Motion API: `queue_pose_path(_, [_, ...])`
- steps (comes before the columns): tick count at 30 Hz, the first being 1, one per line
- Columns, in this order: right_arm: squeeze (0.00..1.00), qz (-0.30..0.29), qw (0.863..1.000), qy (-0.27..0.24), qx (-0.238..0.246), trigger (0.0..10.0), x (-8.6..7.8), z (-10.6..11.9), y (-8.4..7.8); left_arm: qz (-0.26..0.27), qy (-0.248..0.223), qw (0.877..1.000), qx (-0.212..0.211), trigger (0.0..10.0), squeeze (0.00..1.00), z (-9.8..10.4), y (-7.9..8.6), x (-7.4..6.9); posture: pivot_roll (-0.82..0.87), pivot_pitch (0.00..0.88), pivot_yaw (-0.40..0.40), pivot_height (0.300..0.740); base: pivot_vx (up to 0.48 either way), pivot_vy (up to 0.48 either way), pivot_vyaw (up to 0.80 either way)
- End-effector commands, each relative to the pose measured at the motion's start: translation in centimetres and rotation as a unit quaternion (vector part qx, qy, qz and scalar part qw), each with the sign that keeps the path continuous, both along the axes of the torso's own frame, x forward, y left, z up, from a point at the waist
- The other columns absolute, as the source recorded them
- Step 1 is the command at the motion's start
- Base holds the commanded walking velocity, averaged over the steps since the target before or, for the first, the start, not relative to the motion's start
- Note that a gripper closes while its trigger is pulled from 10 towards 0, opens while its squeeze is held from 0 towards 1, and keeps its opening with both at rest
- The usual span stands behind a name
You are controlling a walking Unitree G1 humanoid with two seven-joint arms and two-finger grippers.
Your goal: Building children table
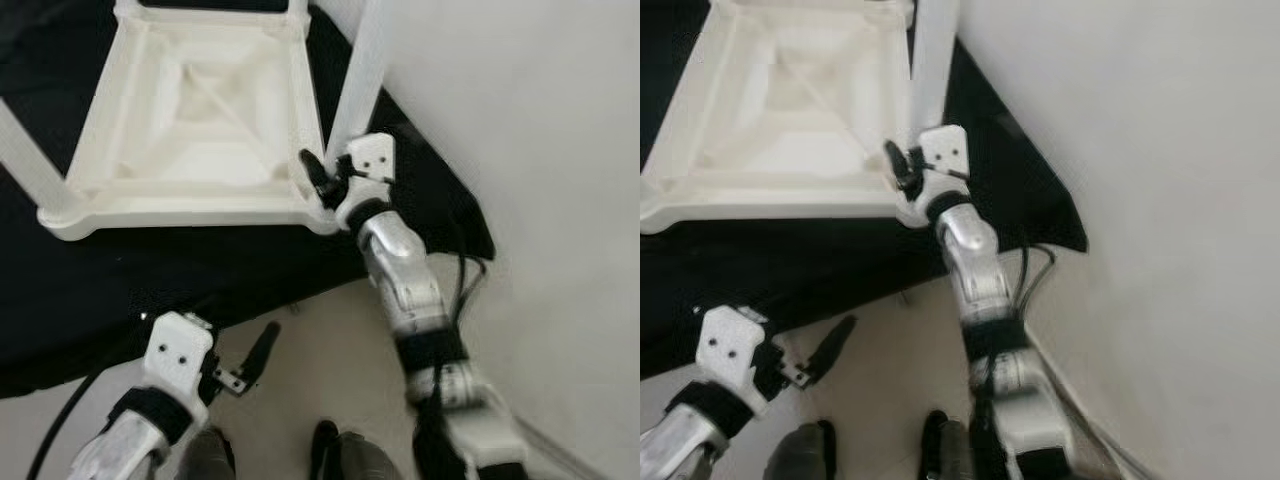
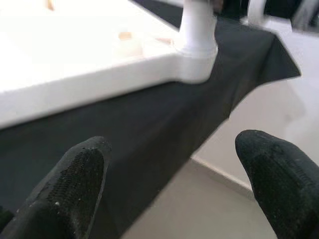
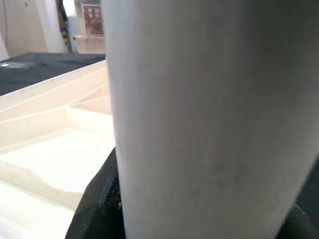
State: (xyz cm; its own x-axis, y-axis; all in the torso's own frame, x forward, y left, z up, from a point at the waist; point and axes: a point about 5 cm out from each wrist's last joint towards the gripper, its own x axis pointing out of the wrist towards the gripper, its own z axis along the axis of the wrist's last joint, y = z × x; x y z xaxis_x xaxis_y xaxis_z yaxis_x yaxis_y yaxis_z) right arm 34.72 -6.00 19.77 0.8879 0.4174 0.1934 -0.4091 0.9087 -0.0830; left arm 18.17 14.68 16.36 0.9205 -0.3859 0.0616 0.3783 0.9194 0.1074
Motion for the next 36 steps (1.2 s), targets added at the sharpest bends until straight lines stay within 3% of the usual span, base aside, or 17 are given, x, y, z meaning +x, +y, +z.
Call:
queue_pose_path(1, [0.00,0.022,0.989,0.144,-0.039,0.0,-1.6,-6.7,1.1,-0.013,0.018,1.000,-0.001,10.0,0.00,-0.6,-0.3,-0.2,0.19,0.272,-0.113,0.740,0.000,0.000,0.00])
queue_pose_path(2, [0.00,0.085,0.988,0.118,-0.045,0.0,-1.3,-5.7,3.6,-0.018,0.015,1.000,-0.002,10.0,0.00,-0.6,-0.5,0.1,0.21,0.261,-0.121,0.740,0.000,0.000,0.00])
queue_pose_path(4, [0.00,0.102,0.987,0.111,-0.051,10.0,-0.4,-4.8,4.5,-0.013,0.011,1.000,0.001,10.0,0.00,-0.4,-0.3,0.2,0.21,0.259,-0.125,0.740,0.000,0.000,0.00])
queue_pose_path(5, [0.00,0.114,0.987,0.108,-0.041,10.0,0.0,-4.2,4.8,-0.008,0.008,1.000,0.000,10.0,0.00,-0.3,-0.2,0.3,0.21,0.258,-0.126,0.740,0.000,0.000,0.00])
queue_pose_path(6, [1.00,0.106,0.988,0.108,-0.038,10.0,0.0,-4.0,4.9,-0.008,0.008,1.000,0.000,10.0,0.00,-0.3,-0.1,0.3,0.21,0.258,-0.126,0.740,0.000,0.000,0.00])
queue_pose_path(11, [1.00,0.153,0.985,0.080,-0.015,10.0,0.4,-1.6,5.3,-0.008,0.007,1.000,0.000,10.0,0.00,-0.3,-0.3,0.4,0.21,0.260,-0.134,0.740,0.000,0.000,0.00])
queue_pose_path(12, [1.00,0.208,0.977,0.051,-0.004,10.0,0.5,-0.1,5.4,-0.010,0.006,1.000,-0.002,10.0,0.00,-0.3,-0.4,0.4,0.20,0.261,-0.138,0.740,0.000,0.000,0.00])
queue_pose_path(13, [0.89,0.246,0.969,0.026,-0.006,10.0,0.6,1.0,5.3,-0.011,0.006,1.000,-0.003,10.0,0.00,-0.3,-0.5,0.5,0.19,0.258,-0.140,0.740,0.000,0.000,0.00])
queue_pose_path(15, [0.89,0.280,0.960,0.003,-0.014,10.0,0.7,1.9,5.1,-0.014,0.006,1.000,-0.005,10.0,0.00,-0.4,-0.6,0.5,0.19,0.258,-0.140,0.740,0.000,0.000,0.00])
queue_pose_path(16, [0.00,0.321,0.947,-0.001,-0.022,10.0,0.6,2.3,5.0,-0.015,0.005,1.000,-0.006,10.0,0.00,-0.3,-0.8,0.6,0.20,0.258,-0.140,0.740,0.000,0.000,0.00])
queue_pose_path(17, [0.00,0.321,0.947,-0.001,-0.022,10.0,0.6,2.3,5.0,-0.015,0.005,1.000,-0.006,10.0,0.00,-0.3,-0.8,0.6,0.20,0.258,-0.140,0.740,0.000,0.000,0.00])
queue_pose_path(21, [0.00,0.466,0.882,-0.022,-0.074,10.0,0.6,3.6,4.7,-0.019,0.004,1.000,-0.008,10.0,0.00,-0.3,-1.0,0.6,0.20,0.261,-0.146,0.740,0.000,0.000,0.00])
queue_pose_path(23, [0.00,0.480,0.873,-0.023,-0.078,10.0,0.6,3.7,4.7,-0.019,0.004,1.000,-0.008,10.0,0.00,-0.3,-1.0,0.6,0.20,0.261,-0.146,0.740,0.000,0.000,0.00])
queue_pose_path(24, [0.00,0.514,0.853,-0.019,-0.088,9.5,0.7,4.3,4.4,-0.018,0.004,1.000,-0.008,10.0,0.00,-0.3,-1.0,0.6,0.21,0.259,-0.147,0.740,0.000,0.000,0.00])
queue_pose_path(26, [0.00,0.535,0.840,-0.015,-0.091,9.5,0.8,4.6,4.3,-0.018,0.003,1.000,-0.008,10.0,0.00,-0.3,-1.0,0.6,0.21,0.259,-0.147,0.740,0.000,0.000,0.00])
queue_pose_path(27, [0.00,0.545,0.833,-0.010,-0.092,0.0,0.8,4.7,4.3,-0.017,0.003,1.000,-0.007,10.0,0.00,-0.3,-1.0,0.6,0.21,0.259,-0.147,0.740,0.000,0.000,0.00])
queue_pose_path(36, [0.00,0.568,0.817,-0.003,-0.099,0.0,0.8,4.6,3.9,-0.018,0.003,1.000,-0.007,10.0,0.00,-0.3,-1.1,0.6,0.21,0.252,-0.145,0.740,0.000,0.000,0.00])
